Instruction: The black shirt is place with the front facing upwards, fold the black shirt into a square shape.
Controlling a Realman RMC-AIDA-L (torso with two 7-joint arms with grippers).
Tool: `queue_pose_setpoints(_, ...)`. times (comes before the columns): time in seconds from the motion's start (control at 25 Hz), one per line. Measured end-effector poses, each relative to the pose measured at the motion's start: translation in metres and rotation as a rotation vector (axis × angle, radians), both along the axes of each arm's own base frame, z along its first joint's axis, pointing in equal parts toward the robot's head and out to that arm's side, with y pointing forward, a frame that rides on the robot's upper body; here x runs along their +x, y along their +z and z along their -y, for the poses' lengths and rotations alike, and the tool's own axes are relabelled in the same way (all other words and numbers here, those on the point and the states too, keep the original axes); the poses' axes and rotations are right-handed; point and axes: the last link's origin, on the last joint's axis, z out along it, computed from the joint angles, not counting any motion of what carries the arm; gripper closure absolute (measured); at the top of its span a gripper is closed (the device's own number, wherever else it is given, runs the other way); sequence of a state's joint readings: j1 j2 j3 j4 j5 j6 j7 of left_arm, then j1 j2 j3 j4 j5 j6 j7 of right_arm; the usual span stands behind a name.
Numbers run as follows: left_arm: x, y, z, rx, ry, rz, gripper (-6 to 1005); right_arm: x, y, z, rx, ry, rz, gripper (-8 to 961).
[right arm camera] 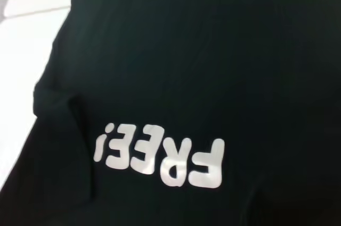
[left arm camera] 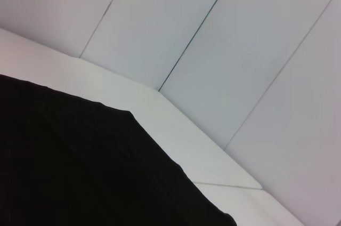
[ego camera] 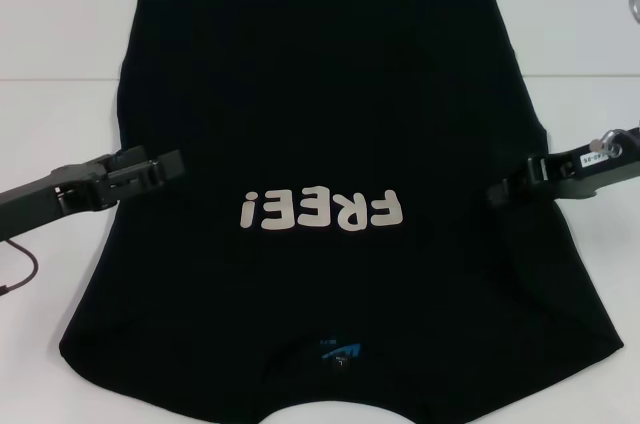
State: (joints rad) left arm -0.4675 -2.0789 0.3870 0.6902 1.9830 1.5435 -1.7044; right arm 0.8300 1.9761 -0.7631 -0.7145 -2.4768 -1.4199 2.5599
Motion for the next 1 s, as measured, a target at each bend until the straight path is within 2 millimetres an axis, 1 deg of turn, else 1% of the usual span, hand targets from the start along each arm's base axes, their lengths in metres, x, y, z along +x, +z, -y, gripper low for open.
queue_pose_setpoints(0.12,0.0,0.001,0.0,-0.003,0.0,0.006,81,0.003,-0.001,-0.001,0.017,-0.015,-0.028,832)
queue_pose_setpoints(0.28,-0.001,0.006,0.002,-0.025,0.022,0.034,82,0.004,0.013,-0.005,0.087,-0.015,-0.11,827)
queue_pose_setpoints(0.36,-0.003,0.011,0.004,-0.048,0.048,0.06,82,0.003,0.023,-0.006,0.119,-0.008,-0.168,739)
queue_pose_setpoints(0.48,-0.01,0.02,0.012,-0.116,0.126,0.12,82,0.003,0.034,-0.007,0.141,0.0,-0.209,607)
queue_pose_setpoints(0.56,-0.017,0.028,0.02,-0.168,0.191,0.158,82,0.005,0.038,-0.007,0.146,-0.001,-0.209,458)
queue_pose_setpoints(0.6,-0.021,0.032,0.025,-0.197,0.225,0.175,82,0.005,0.041,-0.007,0.15,-0.001,-0.205,383)
queue_pose_setpoints(0.72,-0.034,0.047,0.044,-0.286,0.326,0.212,82,0.008,0.044,-0.008,0.154,-0.003,-0.197,268)
queue_pose_setpoints(0.8,-0.042,0.052,0.057,-0.322,0.385,0.227,82,0.008,0.045,-0.008,0.16,-0.002,-0.194,192)
queue_pose_setpoints(0.92,-0.052,0.054,0.07,-0.349,0.462,0.218,82,0.006,0.046,-0.01,0.165,0.004,-0.193,192)
queue_pose_setpoints(1.0,-0.058,0.053,0.076,-0.359,0.501,0.201,82,0.004,0.047,-0.011,0.168,0.013,-0.185,192)
